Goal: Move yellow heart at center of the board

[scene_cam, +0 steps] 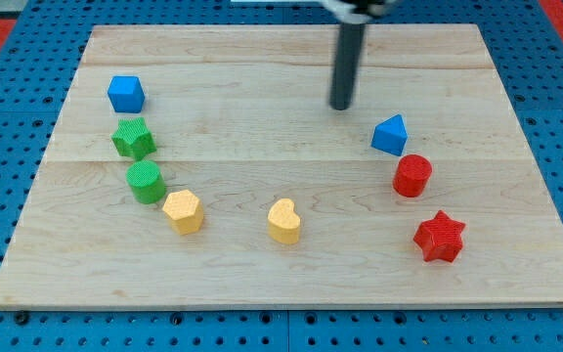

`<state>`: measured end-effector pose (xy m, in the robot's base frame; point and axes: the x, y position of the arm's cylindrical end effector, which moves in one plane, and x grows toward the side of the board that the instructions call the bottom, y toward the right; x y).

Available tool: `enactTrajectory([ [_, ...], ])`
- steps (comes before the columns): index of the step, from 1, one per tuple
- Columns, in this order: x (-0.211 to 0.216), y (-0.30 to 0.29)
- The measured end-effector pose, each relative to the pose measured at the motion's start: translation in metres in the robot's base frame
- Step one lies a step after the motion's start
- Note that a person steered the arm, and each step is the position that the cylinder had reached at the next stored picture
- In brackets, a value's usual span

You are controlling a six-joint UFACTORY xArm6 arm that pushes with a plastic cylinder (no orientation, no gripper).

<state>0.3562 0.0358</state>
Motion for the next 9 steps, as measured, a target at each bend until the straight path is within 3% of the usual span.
enactTrajectory([
  [1,0.070,-0.004],
  [2,0.126,0.045],
  [3,0.185,0.046],
  [4,0.214,-0.030],
  [5,0.193,-0.064],
  [7,0.130,-0.073],
  [8,0.182,-0.048],
  [9,0.168,-0.031],
])
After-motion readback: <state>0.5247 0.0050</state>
